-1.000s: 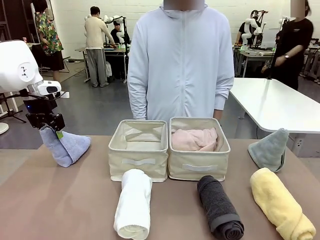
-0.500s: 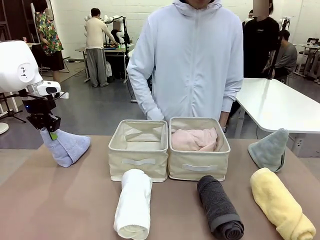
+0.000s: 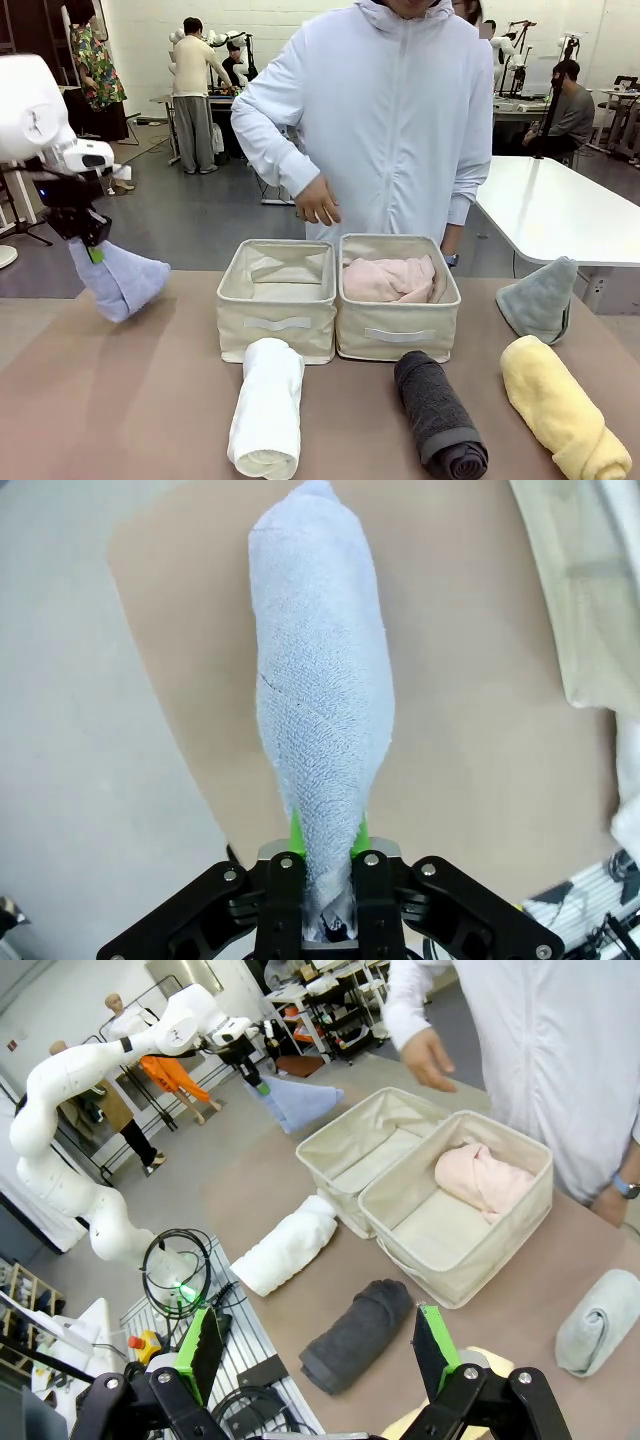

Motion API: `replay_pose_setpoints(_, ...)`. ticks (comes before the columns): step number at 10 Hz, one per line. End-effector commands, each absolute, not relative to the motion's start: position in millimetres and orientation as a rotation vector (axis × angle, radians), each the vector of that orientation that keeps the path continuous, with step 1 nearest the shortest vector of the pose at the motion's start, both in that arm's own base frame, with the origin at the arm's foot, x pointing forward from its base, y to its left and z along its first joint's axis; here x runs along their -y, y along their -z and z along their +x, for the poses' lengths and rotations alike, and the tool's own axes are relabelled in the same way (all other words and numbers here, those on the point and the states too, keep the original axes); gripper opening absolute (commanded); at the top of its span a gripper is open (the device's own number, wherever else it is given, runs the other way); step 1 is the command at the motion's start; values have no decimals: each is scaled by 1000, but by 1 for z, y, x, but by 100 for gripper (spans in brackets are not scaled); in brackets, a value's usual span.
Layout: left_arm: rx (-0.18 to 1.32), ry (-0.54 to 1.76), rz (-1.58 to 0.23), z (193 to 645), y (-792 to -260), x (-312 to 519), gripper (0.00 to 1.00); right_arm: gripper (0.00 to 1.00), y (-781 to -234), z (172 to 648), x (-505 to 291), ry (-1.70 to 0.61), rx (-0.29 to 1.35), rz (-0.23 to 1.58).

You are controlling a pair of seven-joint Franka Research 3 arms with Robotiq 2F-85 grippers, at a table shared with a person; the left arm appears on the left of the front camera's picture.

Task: Sort the towels based on their folding style.
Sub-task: Pick up one triangle-folded towel and place it in the left Fabric basket.

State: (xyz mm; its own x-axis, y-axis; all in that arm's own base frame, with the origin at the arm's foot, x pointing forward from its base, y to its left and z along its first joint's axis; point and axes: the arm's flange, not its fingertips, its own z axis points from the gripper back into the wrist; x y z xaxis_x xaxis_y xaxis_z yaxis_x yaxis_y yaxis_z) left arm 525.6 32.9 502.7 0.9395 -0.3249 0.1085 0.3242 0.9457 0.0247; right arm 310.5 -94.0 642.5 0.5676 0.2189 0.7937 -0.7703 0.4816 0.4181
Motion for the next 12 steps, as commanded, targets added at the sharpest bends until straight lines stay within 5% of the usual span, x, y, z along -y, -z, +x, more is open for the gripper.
replay_pose_setpoints(1,140,351,98,479,-596,-20,0,100,-644,313,94,-691,762,882)
replay_pose_setpoints(4,222,356,156,428,-682,-6,0,100,-644,313,94,-691,762,882)
replay_pose_setpoints(11,234,383,144,409,-700,-8,0,100,-644,313,94,-691,762,882)
replay_pose_setpoints(12,231,371,132,411,-698,-7,15,100,-644,313,94,-691,762,882)
